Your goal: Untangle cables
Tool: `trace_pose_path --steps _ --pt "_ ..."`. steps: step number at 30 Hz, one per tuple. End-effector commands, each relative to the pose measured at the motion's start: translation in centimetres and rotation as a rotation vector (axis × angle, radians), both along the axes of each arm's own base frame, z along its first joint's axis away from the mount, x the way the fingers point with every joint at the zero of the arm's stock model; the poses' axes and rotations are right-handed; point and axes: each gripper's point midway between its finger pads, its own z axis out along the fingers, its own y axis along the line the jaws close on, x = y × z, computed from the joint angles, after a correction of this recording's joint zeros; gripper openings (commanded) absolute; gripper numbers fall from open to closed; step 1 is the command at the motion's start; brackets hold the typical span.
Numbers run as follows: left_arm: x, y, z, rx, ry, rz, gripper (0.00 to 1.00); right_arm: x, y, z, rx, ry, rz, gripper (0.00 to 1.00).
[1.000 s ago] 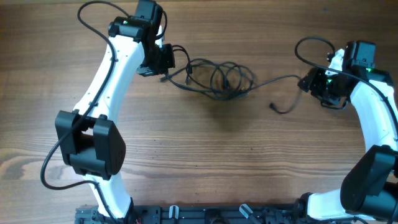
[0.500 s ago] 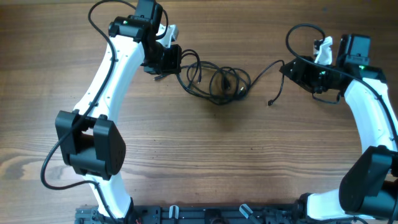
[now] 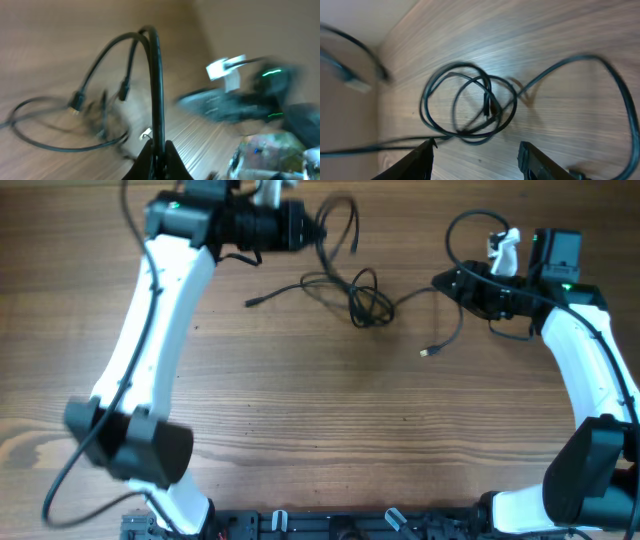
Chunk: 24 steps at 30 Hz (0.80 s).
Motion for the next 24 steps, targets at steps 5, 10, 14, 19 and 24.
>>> trace_pose_path --steps 5,10,14,19,24 --pt "-2.7 -0.4 12.8 -0.298 -0.090 0.075 0.04 0.5 2.7 1.2 0.048 -0.025 0.055 0.57" --pt "-2.4 -0.5 17.2 -0.476 -0.039 0.143 0.04 0.3 3.8 1.3 0.051 -0.033 0.083 0.57" --pt "-2.2 -0.5 18.3 -0.552 0.030 0.175 0.04 0.3 5.3 2.3 0.084 -0.083 0.144 0.56" --pt "-1.9 -0.4 18.5 -0.586 0.083 0.213 0.04 -0.1 7.7 4.4 0.153 -0.204 0.286 0.56" --pt "-1.5 -0.1 18.3 -0.631 0.189 0.281 0.04 -0.4 8.1 4.9 0.156 -0.253 0.335 0.56"
